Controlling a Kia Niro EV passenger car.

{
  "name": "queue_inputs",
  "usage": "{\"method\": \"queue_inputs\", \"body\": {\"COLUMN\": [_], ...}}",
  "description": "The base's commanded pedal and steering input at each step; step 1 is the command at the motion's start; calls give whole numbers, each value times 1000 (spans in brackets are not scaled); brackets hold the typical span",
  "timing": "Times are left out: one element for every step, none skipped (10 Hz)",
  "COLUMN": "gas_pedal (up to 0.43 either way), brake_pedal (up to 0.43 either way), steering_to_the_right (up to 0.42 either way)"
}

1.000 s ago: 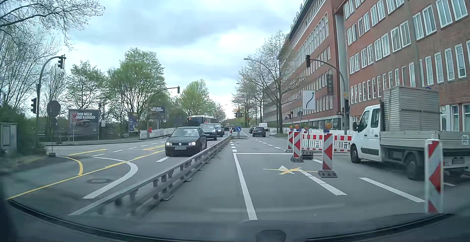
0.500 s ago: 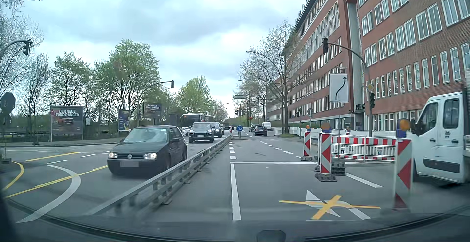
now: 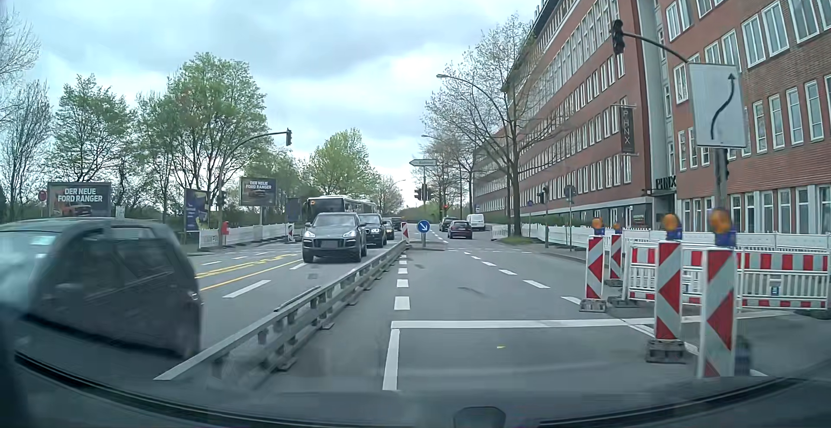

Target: Follow the waypoints while adhering to traffic rules and regulations

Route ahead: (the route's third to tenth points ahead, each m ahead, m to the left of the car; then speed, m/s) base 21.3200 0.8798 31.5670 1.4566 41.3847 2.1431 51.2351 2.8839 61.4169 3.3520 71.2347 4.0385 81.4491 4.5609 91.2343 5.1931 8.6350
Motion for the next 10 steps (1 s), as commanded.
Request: {"method": "queue_inputs", "body": {"gas_pedal": [138,138,138,138,138,138,138,138,138,138], "brake_pedal": [0,0,0,0,6,0,0,0,0,0], "steering_to_the_right": [19,28,37,44,46,46,46,46,47,47]}}
